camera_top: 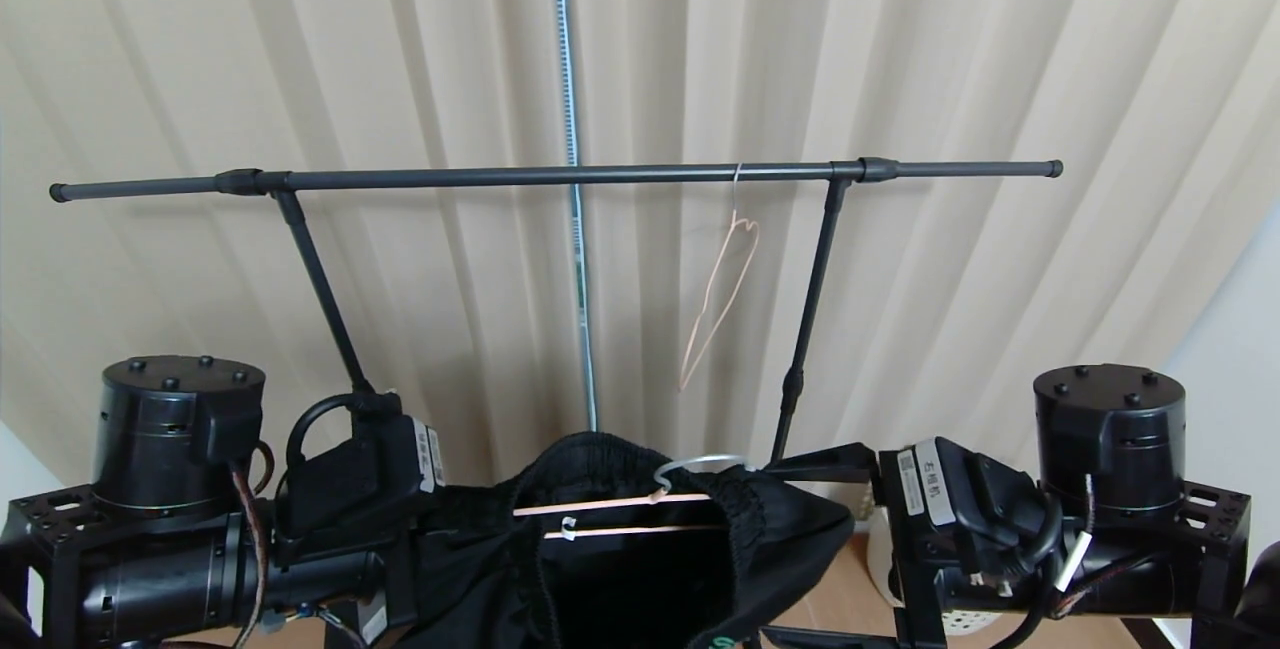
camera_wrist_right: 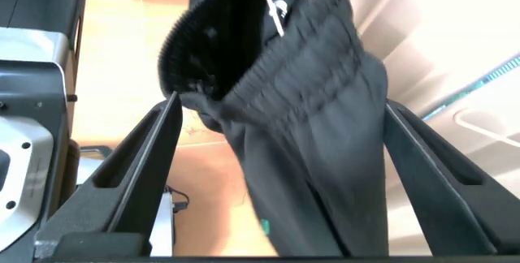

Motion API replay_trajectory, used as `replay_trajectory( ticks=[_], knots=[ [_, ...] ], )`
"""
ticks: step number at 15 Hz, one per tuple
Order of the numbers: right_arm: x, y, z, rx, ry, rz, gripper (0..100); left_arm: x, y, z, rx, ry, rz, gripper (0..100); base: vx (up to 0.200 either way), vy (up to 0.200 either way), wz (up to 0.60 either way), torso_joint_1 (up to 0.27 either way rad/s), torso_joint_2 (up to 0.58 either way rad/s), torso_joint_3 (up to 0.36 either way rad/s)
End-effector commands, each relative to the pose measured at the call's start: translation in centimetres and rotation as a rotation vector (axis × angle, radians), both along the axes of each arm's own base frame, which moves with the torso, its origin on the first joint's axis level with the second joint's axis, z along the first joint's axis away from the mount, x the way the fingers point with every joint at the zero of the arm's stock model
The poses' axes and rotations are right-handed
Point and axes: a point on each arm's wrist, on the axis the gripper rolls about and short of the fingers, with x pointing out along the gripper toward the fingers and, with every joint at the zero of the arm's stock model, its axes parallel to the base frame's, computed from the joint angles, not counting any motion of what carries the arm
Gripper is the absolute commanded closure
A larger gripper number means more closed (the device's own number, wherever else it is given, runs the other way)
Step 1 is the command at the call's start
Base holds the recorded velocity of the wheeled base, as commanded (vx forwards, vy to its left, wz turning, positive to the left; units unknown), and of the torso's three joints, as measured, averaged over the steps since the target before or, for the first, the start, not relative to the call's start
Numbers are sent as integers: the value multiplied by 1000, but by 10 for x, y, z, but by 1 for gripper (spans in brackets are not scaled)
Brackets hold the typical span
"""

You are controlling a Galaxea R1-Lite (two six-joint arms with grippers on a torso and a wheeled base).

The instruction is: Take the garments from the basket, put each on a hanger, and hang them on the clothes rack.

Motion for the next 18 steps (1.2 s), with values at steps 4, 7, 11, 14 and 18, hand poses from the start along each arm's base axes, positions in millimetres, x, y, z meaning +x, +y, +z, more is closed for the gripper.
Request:
replay_trajectory(
  ticks=[4, 7, 11, 14, 18],
  knots=[
    [20, -16, -1, 26, 14, -40, 0, -12, 9, 7, -25, -26, 25, 100, 0, 0, 0, 0, 0, 0],
    [34, -28, -3, 53, 33, -42, 0, -19, 14, 12, -46, -39, 39, 100, 0, 0, 0, 0, 0, 0],
    [43, -39, -13, 85, 82, 0, 0, -31, 19, 22, -115, -35, 73, 100, 0, 0, 0, 0, 0, 0],
    [50, -44, -20, 69, 55, 2, 0, -38, 22, 26, -142, -38, 83, 100, 0, 0, 0, 0, 0, 0],
    [58, -46, -30, 56, 73, -8, 0, -51, 27, 33, -197, -39, 105, 100, 0, 0, 0, 0, 0, 0]
  ],
)
